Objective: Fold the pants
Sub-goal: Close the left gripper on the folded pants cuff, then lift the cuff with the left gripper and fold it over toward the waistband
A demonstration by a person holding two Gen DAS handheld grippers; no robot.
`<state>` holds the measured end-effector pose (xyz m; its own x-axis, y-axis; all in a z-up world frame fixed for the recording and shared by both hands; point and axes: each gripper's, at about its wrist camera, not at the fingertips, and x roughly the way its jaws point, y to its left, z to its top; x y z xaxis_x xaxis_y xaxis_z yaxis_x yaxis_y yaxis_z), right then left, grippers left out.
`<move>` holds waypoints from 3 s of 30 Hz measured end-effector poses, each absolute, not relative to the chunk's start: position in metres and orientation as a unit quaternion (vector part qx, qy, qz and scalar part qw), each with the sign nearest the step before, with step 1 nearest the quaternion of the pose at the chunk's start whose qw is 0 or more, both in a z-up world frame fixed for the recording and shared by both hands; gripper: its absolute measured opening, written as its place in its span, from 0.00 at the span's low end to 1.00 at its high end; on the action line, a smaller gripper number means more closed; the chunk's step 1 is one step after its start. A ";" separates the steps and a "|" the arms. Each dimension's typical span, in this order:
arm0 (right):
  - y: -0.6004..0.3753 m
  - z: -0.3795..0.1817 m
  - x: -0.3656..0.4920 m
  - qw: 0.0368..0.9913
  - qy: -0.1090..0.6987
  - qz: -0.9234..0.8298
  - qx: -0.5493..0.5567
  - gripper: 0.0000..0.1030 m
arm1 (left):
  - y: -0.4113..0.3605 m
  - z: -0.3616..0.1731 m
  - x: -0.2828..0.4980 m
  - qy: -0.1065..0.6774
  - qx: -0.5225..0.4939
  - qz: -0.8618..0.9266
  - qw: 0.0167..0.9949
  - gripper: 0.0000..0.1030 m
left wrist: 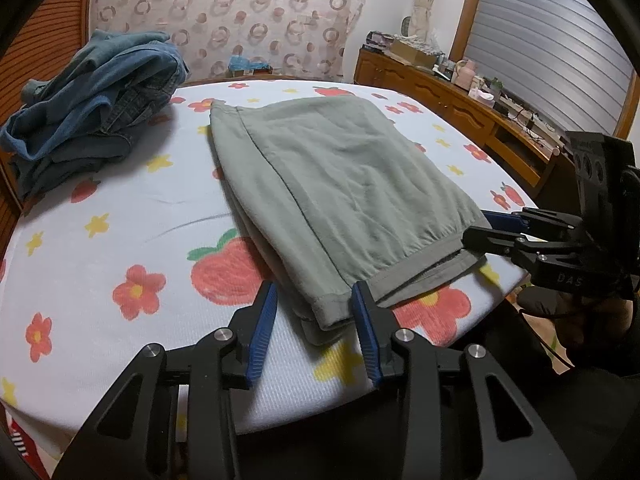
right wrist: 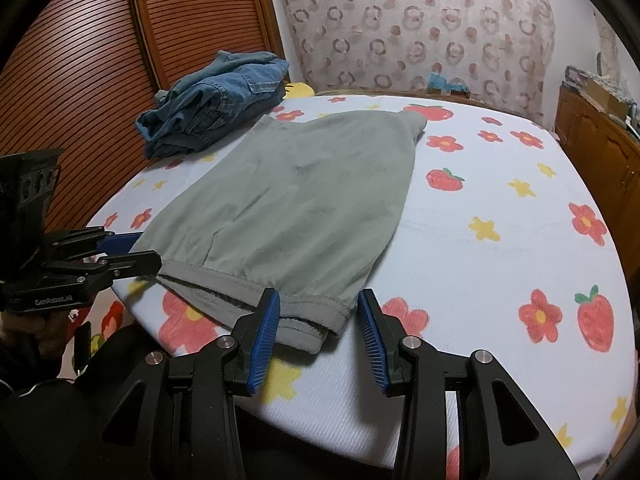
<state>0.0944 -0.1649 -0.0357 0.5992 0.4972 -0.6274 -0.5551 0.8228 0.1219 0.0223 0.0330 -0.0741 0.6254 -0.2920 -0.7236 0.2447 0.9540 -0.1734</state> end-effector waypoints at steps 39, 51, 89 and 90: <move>-0.179 0.019 0.057 0.897 0.265 0.350 -0.053 0.11 | 0.027 0.007 0.005 0.315 -0.028 -0.162 0.935 0.09; -0.179 0.031 0.070 0.902 0.243 0.353 -0.045 0.11 | 0.027 0.023 0.024 0.293 -0.026 -0.162 0.942 0.09; -0.148 0.019 0.192 0.917 0.268 0.297 -0.010 0.31 | 0.042 -0.014 0.154 0.356 -0.030 -0.115 0.927 0.09; -0.149 0.019 0.189 0.917 0.265 0.298 -0.012 0.31 | 0.041 -0.013 0.153 0.357 -0.029 -0.115 0.927 0.10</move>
